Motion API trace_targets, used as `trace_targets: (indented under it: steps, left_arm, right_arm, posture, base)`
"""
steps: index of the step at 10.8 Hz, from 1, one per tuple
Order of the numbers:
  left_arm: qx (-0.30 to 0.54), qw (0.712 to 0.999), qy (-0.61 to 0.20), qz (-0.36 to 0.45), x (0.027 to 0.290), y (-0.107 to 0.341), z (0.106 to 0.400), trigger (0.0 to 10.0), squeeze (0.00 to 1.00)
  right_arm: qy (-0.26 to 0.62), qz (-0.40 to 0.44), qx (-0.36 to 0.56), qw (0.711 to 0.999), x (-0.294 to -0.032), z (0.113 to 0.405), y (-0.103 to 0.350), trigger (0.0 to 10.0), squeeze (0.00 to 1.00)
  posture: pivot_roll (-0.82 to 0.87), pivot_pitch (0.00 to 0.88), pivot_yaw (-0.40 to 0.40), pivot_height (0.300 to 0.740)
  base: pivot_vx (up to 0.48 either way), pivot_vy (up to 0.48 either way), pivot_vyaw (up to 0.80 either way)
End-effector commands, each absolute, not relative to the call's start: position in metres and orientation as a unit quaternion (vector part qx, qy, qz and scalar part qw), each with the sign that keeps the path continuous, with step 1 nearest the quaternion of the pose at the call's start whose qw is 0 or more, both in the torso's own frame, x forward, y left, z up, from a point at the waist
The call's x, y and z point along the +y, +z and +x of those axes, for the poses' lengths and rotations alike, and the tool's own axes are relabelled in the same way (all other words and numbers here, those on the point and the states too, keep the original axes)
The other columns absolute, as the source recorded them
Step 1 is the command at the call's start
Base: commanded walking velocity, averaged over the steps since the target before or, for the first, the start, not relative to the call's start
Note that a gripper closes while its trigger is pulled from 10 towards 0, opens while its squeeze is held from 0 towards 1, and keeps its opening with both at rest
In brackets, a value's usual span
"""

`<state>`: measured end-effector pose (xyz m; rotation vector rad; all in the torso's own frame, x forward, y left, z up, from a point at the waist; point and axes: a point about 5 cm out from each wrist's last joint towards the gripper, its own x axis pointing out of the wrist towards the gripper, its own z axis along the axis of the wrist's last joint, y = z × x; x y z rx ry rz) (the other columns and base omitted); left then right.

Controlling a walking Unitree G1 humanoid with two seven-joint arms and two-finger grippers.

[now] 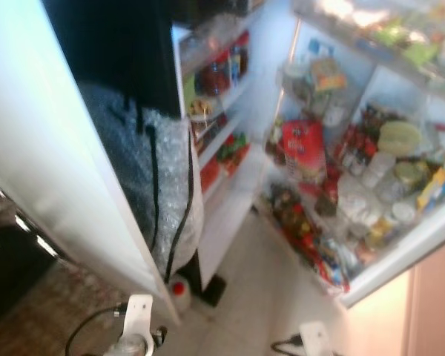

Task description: Restocking fridge

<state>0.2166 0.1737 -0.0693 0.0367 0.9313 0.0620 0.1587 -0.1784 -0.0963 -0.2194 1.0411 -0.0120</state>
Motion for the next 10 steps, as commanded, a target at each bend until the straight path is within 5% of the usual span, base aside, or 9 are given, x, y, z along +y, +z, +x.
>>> trace_targets:
  steps: [1,4,5,10]
  left_arm:
    - [0.464,0.885,0.027,0.031,0.174,-0.074,0.209,10.0,0.00]
    - [0.464,0.885,0.032,0.034,0.175,-0.073,0.210,10.0,0.00]
    - [0.464,0.885,0.033,0.035,0.175,-0.073,0.210,10.0,0.00]
    - [0.462,0.885,0.035,0.038,0.176,-0.073,0.211,10.0,0.00]
  right_arm:
    - [-0.026,-0.098,0.494,0.864,-0.183,0.157,-0.096,10.0,0.00]
    - [-0.168,-0.092,0.433,0.881,-0.192,0.158,-0.090,10.0,0.00]
    - [-0.254,-0.105,0.345,0.898,-0.225,0.196,-0.062,10.0,0.00]
    - [-0.458,-0.115,0.304,0.827,-0.275,0.173,-0.049,10.0,0.00]
  posture:
    - [0.09,0.068,0.060,0.740]
    - [0.08,0.070,0.058,0.740]
    - [0.08,0.071,0.060,0.740]
    - [0.07,0.068,0.057,0.740]
  base:
    - [0.000,0.000,0.00]
    - [0.000,0.000,0.00]
    - [0.000,0.000,0.00]
    - [0.000,0.000,0.00]
